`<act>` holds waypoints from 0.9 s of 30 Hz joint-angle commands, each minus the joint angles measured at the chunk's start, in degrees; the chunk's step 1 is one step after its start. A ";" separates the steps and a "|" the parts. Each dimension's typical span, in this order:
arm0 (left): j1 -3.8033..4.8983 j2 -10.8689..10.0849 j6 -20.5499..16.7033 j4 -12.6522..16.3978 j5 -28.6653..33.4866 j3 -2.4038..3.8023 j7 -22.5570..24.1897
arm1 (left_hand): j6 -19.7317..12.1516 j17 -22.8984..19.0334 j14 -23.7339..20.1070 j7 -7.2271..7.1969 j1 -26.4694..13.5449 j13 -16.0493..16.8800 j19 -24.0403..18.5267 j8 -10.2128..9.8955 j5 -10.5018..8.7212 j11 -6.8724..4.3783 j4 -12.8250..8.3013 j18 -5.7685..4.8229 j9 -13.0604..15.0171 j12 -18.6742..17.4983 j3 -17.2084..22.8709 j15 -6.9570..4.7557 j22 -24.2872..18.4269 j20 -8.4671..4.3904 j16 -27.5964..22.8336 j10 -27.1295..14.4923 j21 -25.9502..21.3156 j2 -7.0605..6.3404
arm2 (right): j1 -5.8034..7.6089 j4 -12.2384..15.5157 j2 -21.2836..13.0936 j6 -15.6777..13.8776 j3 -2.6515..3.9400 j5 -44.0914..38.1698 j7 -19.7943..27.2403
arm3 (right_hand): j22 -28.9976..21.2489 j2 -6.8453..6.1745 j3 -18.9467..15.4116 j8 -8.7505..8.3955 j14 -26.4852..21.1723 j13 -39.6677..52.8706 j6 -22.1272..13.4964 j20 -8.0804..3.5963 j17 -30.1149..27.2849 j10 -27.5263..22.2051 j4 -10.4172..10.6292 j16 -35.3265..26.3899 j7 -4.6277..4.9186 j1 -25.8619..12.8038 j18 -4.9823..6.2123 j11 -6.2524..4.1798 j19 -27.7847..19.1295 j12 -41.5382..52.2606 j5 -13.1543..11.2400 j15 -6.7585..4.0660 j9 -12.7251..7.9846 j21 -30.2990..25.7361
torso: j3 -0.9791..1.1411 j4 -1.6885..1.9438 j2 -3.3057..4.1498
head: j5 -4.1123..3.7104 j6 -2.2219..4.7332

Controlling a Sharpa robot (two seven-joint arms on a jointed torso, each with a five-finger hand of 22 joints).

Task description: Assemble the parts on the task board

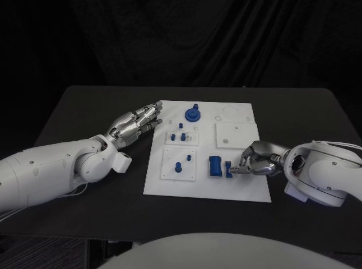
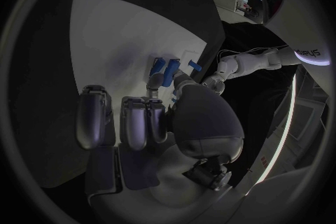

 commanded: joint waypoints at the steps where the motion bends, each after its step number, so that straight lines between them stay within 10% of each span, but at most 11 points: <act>1: -0.13 0.01 0.91 -0.01 -0.07 0.05 0.60 | -0.02 -0.05 -0.02 0.28 0.57 0.06 0.02 0.15 0.30 0.30 -0.05 0.37 0.09 0.27 0.25 0.54 0.06 0.39 -0.21 0.06 0.21 -0.06 | -0.26 -0.17 0.09 2.36 0.00 -2.63 -0.18 | 11.14 -0.49 -0.06 0.50 5.28 15.10 0.23 -0.50 12.00 6.03 0.38 0.16 -0.22 0.41 0.75 -0.59 0.71 -0.14 -0.01 -0.45 0.51 -0.20 | -0.03 -0.03 -0.09 | 0.08 -0.01; 27: -0.17 -0.02 0.97 -0.02 -0.07 0.05 0.58 | 0.04 -0.05 -0.02 0.36 0.67 0.06 0.02 0.16 0.43 0.30 -0.18 0.37 0.10 0.28 0.31 0.57 0.06 0.42 -0.21 0.05 0.22 -0.08 | -0.83 -1.58 1.59 4.04 0.00 -3.81 -1.25 | 11.07 -1.13 0.18 3.60 5.28 15.10 1.55 -0.66 11.98 6.03 0.44 0.15 -0.40 2.54 0.80 -0.74 0.62 -0.14 0.02 -0.61 2.94 -0.48 | -0.09 0.09 -0.02 | 0.06 -0.01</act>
